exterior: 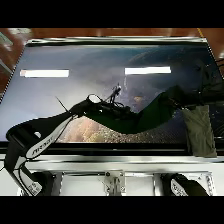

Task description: Fold the shirts.

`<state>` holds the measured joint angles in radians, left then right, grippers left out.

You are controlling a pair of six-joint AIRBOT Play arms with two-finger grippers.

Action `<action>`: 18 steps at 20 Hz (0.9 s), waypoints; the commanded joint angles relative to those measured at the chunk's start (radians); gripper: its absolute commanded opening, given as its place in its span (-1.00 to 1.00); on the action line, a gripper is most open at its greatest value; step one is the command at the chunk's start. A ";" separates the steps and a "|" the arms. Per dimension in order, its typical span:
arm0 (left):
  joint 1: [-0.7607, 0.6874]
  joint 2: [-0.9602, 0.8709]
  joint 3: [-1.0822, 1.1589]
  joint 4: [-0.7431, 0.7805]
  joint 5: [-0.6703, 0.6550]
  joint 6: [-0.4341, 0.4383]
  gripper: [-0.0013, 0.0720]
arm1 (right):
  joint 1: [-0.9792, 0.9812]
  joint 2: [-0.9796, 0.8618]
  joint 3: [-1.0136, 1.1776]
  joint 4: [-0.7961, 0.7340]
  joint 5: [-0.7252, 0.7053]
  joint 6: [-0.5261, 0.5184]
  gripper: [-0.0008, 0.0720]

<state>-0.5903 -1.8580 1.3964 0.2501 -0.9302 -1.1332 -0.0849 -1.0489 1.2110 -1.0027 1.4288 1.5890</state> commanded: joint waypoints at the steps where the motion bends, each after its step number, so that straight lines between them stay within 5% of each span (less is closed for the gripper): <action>1: 0.157 0.127 0.006 0.191 -0.062 0.009 -0.87 | 0.147 -0.008 0.000 -0.074 -0.127 0.042 -0.75; 6: 0.509 0.425 0.006 0.249 -0.138 -0.005 -0.87 | 0.408 -0.150 0.000 -0.046 -0.546 0.122 -0.75; 10: 0.724 0.615 0.006 0.275 -0.219 -0.005 -0.87 | 0.583 -0.372 0.000 0.160 -0.830 0.122 -0.75; 14: 0.813 0.723 0.003 0.357 -0.348 -0.005 -0.87 | 0.692 -0.549 0.001 0.404 -1.080 0.111 -0.75; 17: 0.814 0.757 -0.014 0.401 -0.399 -0.005 -0.87 | 0.719 -0.603 0.007 0.505 -1.114 0.084 -0.66; 18: 0.814 0.760 -0.027 0.401 -0.397 -0.005 -0.87 | 0.724 -0.608 0.015 0.507 -1.099 0.084 -0.17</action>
<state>0.2008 -1.1366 1.3872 0.6106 -1.2793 -1.1385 0.6010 -1.5997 1.2167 -0.6037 0.3996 1.6897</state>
